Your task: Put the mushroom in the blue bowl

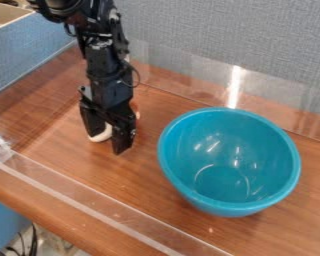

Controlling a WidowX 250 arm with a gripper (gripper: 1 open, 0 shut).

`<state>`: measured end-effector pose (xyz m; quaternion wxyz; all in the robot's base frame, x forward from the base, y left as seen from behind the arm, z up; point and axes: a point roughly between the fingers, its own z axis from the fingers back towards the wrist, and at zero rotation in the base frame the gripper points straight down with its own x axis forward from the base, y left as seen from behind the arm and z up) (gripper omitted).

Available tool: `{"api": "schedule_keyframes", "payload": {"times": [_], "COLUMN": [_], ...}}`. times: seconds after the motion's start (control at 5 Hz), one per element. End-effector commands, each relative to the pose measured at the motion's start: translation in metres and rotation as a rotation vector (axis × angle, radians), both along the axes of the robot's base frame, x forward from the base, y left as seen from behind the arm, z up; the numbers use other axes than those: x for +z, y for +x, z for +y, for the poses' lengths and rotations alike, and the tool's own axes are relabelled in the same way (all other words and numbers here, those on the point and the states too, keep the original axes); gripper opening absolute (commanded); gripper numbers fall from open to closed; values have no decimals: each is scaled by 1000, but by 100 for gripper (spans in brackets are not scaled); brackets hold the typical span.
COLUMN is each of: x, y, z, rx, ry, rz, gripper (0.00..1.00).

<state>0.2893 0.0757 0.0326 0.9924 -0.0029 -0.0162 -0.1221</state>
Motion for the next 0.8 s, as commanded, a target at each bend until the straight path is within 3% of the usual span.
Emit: {"api": "schedule_keyframes", "payload": {"times": [0.0,0.4,0.6], "x": [2,-5,-3], "y": [8,11,10], "z": [8,10,10], "rx": [7,15,11], "ry": [10,6,7], "rz": [-40,-38,-38], "gripper": [100,100,0]}}
